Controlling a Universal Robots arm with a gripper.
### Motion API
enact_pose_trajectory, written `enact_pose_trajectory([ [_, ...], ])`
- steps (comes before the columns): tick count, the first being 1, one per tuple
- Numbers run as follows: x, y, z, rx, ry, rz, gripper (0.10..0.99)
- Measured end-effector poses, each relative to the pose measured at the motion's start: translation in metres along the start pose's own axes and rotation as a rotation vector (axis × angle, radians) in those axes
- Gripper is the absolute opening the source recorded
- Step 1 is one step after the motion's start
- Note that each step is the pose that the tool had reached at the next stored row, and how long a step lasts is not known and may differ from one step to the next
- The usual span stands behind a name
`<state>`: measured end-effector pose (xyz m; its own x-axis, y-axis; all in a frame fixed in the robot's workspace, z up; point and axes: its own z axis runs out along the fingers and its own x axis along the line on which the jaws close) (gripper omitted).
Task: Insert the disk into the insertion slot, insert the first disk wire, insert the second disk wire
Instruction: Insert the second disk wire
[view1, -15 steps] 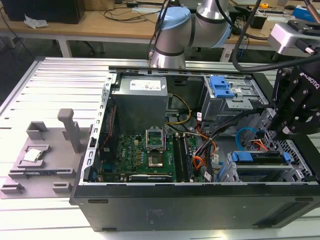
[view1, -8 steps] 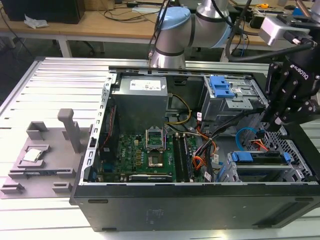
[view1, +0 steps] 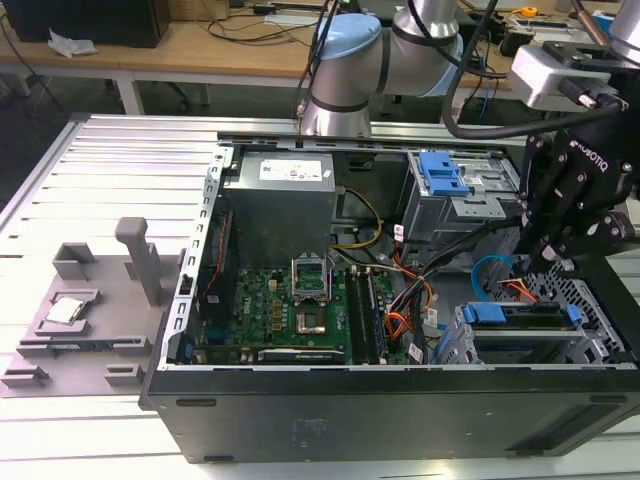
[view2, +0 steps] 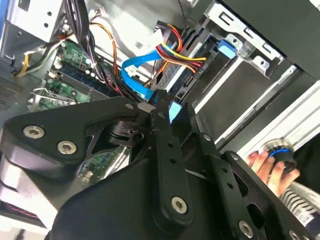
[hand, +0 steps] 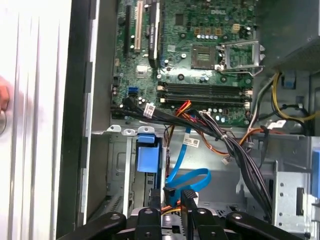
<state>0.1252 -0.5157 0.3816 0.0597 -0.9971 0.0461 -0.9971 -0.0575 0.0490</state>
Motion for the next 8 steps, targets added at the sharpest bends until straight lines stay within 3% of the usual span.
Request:
enact_pose_trajectory([
  [3,-0.0003,0.0018,0.0048,0.002,0.0024,-0.049,0.302],
  [7,-0.0008,0.0060,0.0105,0.002,0.0029,-0.054,0.302],
  [8,-0.0009,0.0059,0.0116,0.002,0.0067,-0.057,0.302],
])
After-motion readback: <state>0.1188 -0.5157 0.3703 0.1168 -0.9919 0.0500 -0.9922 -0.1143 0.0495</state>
